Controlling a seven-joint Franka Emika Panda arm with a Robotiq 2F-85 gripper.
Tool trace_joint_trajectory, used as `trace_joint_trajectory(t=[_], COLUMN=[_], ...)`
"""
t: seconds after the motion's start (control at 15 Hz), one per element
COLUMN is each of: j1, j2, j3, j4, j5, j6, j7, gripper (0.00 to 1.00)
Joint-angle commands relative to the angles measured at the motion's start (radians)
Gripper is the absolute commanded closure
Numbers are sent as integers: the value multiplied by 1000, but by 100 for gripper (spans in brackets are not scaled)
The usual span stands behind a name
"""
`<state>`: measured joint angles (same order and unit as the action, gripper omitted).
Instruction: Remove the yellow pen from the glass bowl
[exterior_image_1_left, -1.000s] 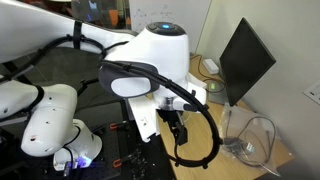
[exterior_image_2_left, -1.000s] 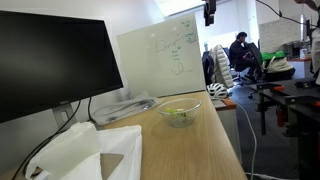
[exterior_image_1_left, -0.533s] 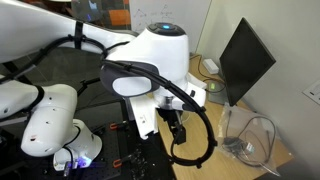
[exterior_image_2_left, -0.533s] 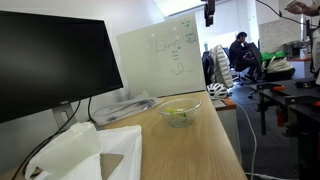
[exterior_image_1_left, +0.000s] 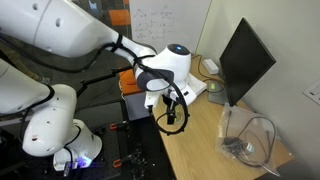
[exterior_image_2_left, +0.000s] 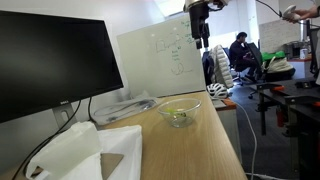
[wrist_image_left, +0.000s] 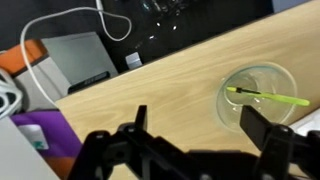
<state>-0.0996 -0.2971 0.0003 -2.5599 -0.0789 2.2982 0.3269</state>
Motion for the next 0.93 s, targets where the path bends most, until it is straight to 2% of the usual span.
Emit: trace_joint_trajectory(t=[0.0,0.4,0.67,0.73,0.8,0.87], j1=[13,64,109,116,117,119], j2=[129,294,357,364,352,358], j3=[22,54,45,42,39,38], j4=[78,160,193,193,185,187], j5=[100,190,242,237,217,216], j6=[33,109,154,184,150,156], j7=[155,486,679,710,649,657], gripper=[0,0,0,0,0,0])
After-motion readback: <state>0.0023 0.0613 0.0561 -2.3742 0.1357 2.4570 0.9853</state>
